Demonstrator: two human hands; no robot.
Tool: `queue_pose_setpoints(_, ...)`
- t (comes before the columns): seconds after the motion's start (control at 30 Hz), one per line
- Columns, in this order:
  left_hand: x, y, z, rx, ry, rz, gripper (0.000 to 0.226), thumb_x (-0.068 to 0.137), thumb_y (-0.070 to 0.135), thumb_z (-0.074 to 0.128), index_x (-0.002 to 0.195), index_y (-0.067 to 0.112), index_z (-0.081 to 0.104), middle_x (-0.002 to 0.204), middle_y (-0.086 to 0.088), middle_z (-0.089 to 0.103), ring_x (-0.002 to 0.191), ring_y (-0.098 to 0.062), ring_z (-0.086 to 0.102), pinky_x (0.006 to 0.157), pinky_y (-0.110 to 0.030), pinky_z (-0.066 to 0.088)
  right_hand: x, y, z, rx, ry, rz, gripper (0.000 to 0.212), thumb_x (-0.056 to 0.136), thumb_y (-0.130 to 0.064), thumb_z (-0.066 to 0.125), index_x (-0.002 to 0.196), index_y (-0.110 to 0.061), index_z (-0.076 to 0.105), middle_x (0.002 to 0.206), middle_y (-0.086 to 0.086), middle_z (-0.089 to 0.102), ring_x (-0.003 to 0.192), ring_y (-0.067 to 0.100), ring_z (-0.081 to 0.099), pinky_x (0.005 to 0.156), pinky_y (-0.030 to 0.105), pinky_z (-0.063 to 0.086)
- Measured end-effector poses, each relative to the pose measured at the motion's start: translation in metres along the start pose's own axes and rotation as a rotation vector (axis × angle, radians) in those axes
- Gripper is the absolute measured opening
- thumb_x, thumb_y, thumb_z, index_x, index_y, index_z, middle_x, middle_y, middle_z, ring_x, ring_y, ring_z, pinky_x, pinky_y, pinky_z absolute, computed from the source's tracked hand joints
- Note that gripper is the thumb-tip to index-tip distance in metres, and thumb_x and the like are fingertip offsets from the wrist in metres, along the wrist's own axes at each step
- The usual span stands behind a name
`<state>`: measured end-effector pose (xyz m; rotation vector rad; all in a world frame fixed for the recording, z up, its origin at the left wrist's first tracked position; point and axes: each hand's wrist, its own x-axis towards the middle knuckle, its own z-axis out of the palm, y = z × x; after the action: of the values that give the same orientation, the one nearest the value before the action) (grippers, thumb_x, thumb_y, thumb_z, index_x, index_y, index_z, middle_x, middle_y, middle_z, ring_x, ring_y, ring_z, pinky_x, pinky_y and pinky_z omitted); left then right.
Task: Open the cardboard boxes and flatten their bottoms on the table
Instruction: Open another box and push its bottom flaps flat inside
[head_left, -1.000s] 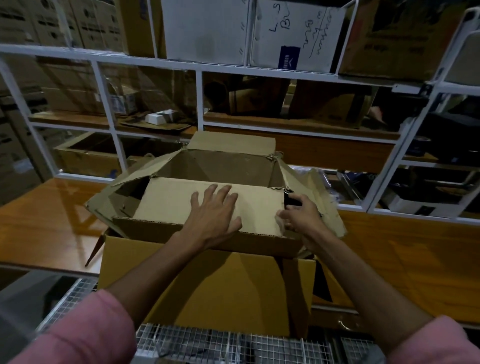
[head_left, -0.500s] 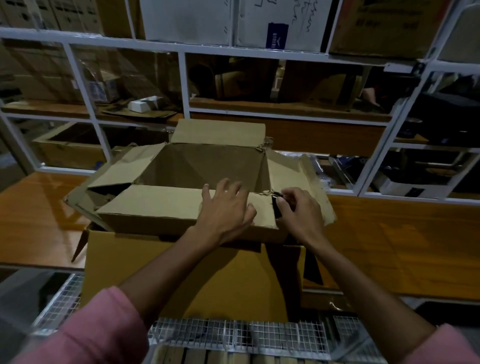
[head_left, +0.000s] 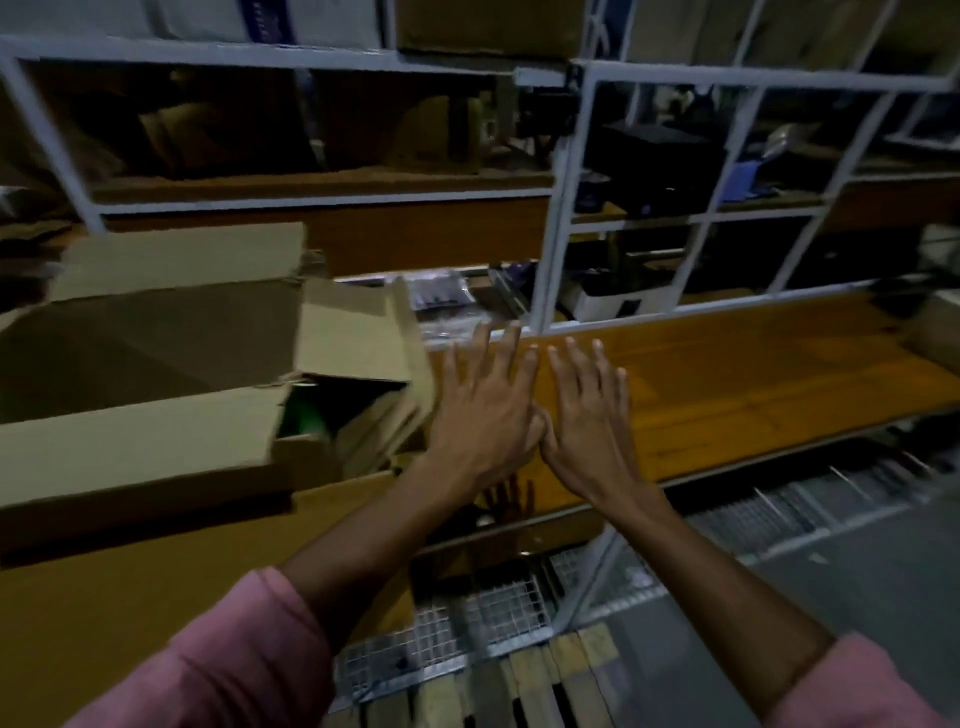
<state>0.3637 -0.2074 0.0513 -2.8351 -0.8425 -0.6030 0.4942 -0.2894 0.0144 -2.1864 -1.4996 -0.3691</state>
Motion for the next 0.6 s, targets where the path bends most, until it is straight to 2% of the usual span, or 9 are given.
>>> queue_pose_setpoints(0.17, 0.061, 0.108, 0.042, -0.081, -0.012, 0.110, 0.071, 0.095, 0.050, 0.046, 0.155, 0.015, 0.030, 0.167, -0.013, 0.015, 0.154, -0.038, 0.005, 0.118, -0.066, 0.016, -0.028, 0.134, -0.034, -0.066, 0.046, 0.172, 0.069, 0.101, -0.059, 0.026, 0.158, -0.019, 0.026, 0.167, 0.007, 0.021, 0.155, 0.032, 0.008, 0.121, 0.061, 0.014)
queue_pose_setpoints(0.33, 0.107, 0.223, 0.092, -0.125, -0.076, 0.201, 0.075, 0.096, 0.050, 0.047, 0.159, 0.018, 0.023, 0.169, -0.010, 0.008, 0.155, -0.037, -0.001, 0.120, -0.065, 0.012, -0.072, 0.261, -0.070, -0.103, 0.086, 0.341, 0.071, 0.100, -0.062, 0.028, 0.157, -0.021, 0.028, 0.166, 0.006, 0.023, 0.155, 0.030, 0.009, 0.121, 0.061, 0.014)
queue_pose_setpoints(0.6, 0.163, 0.367, 0.134, -0.228, -0.150, 0.404, 0.075, 0.100, 0.053, 0.042, 0.161, 0.020, 0.012, 0.170, -0.009, -0.007, 0.155, -0.036, -0.011, 0.119, -0.066, 0.010, -0.136, 0.404, -0.127, -0.156, 0.152, 0.599, 0.073, 0.099, -0.066, 0.025, 0.157, -0.021, 0.027, 0.166, 0.004, 0.022, 0.155, 0.028, 0.010, 0.121, 0.058, 0.014)
